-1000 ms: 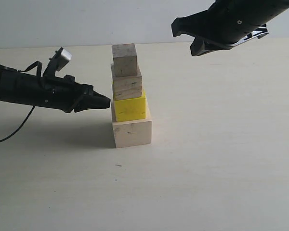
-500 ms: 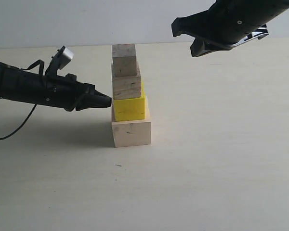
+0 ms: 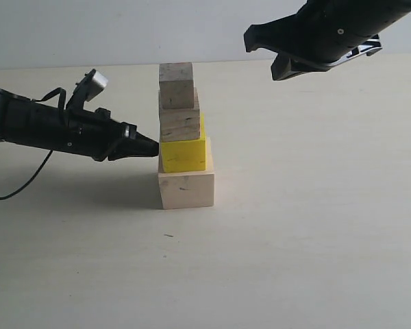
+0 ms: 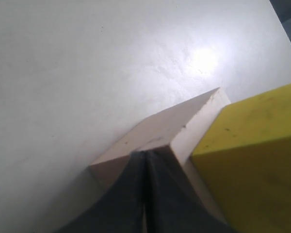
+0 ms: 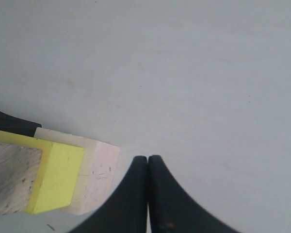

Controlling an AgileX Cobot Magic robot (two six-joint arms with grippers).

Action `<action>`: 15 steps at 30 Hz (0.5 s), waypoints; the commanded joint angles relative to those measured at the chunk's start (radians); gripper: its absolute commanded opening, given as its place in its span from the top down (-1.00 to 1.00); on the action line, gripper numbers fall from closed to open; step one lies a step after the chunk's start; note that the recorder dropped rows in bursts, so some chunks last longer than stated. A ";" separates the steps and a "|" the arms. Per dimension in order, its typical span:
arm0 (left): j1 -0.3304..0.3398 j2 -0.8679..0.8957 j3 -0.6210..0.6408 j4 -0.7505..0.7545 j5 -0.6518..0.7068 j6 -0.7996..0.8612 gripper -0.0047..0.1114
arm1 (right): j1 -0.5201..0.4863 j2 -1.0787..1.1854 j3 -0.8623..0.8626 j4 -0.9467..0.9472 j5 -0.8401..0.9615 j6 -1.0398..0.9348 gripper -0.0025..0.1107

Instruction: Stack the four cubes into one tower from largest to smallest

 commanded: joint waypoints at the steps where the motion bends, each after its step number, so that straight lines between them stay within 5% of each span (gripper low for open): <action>1: -0.007 0.001 -0.001 -0.001 0.003 -0.002 0.92 | -0.005 -0.010 0.002 -0.006 -0.012 0.001 0.96; 15: -0.007 0.001 -0.001 0.021 0.030 0.002 0.92 | -0.005 -0.010 0.002 -0.006 -0.012 0.001 0.96</action>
